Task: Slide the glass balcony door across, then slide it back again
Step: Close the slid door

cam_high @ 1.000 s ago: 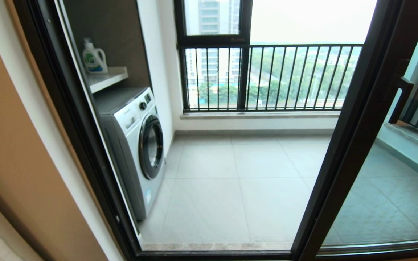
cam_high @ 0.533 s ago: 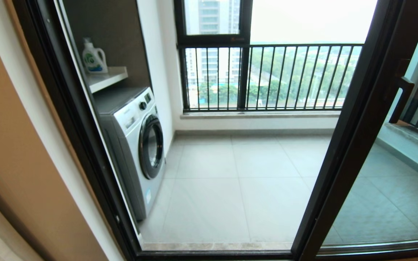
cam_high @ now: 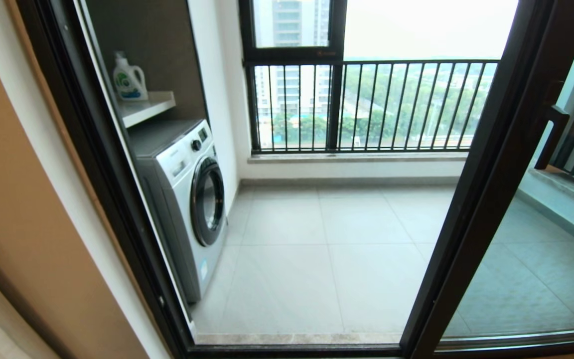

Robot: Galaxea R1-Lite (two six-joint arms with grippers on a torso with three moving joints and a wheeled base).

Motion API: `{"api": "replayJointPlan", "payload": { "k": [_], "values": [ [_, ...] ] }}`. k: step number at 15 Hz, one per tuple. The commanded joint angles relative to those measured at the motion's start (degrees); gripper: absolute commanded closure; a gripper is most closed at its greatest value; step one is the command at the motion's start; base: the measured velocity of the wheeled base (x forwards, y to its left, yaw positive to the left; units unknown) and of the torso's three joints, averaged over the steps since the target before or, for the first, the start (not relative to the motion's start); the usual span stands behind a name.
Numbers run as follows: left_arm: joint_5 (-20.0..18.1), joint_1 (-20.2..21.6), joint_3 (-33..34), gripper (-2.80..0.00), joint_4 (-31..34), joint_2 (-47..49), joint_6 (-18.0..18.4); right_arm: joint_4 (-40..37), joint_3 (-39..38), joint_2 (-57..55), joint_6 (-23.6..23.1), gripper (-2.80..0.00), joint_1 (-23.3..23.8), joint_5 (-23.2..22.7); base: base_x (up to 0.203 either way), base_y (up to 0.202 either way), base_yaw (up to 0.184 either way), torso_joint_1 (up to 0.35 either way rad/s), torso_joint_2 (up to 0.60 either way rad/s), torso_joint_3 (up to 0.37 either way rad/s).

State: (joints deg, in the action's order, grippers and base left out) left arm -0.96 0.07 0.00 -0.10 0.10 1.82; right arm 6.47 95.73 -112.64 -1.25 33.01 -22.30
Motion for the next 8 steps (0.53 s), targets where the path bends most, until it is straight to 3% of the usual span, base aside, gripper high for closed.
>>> {"api": "replayJointPlan", "payload": {
  "k": [1,8],
  "values": [
    [0.0,0.0,0.0,0.00,0.0,0.1,0.0,0.1,1.8,-1.5,0.2,0.00,-1.4,0.0,0.000,0.000,0.000,0.000,0.00,0.000],
    [0.0,0.0,0.0,0.00,0.0,0.1,0.0,0.0,6.2,-3.5,2.0,0.00,-4.6,0.5,0.000,0.000,0.000,0.000,0.00,0.000]
  ]
}}
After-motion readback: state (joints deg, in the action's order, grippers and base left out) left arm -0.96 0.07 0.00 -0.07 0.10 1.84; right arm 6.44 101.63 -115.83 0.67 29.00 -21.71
